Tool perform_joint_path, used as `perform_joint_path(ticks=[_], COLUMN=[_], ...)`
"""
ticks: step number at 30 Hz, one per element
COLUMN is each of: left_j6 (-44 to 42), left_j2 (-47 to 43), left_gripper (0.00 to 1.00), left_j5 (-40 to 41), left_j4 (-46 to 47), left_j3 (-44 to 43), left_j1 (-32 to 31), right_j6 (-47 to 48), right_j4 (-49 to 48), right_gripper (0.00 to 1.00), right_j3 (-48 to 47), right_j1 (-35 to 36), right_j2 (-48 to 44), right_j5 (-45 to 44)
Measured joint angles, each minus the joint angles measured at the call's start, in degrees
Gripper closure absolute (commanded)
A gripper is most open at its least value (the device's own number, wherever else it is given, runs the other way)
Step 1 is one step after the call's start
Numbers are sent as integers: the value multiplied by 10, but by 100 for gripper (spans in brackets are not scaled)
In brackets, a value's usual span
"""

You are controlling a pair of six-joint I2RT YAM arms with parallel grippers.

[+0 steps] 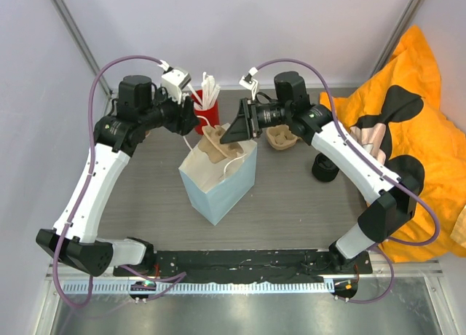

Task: Pack the takeout coffee

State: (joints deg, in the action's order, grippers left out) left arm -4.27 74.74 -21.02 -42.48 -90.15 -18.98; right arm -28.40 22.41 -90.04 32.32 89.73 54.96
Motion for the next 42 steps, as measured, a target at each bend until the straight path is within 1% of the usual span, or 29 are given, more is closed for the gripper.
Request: perform_joint_path(ticks=[13, 23, 26, 29, 34, 38, 42], left_j6=[25, 46, 54, 57, 59, 67, 70], left_j2=[0, 0, 0, 0, 0, -1, -2], left_gripper=[46, 49, 53, 60, 62, 66, 67], left_j5=[19, 14, 8, 1, -12, -23, -31], left_j4=[7, 7, 5, -2, -20, -29, -38], left_j3=[3, 3, 3, 1, -8, -12, -16], left_j1=[0, 0, 0, 0, 0, 0, 0], right_j6=[78, 120, 130, 138, 152, 161, 168], right_j4=[95, 137, 144, 151, 161, 167, 168], right_gripper=[80, 80, 80, 80, 80, 80, 80], right_j3=[-1, -7, -11, -14, -17, -17, -20], right_j1=[16, 44, 56, 65, 83, 94, 106], right_j2=[0, 0, 0, 1, 7, 13, 17], right_j5=[-110, -210, -243, -275, -329, -362, -391])
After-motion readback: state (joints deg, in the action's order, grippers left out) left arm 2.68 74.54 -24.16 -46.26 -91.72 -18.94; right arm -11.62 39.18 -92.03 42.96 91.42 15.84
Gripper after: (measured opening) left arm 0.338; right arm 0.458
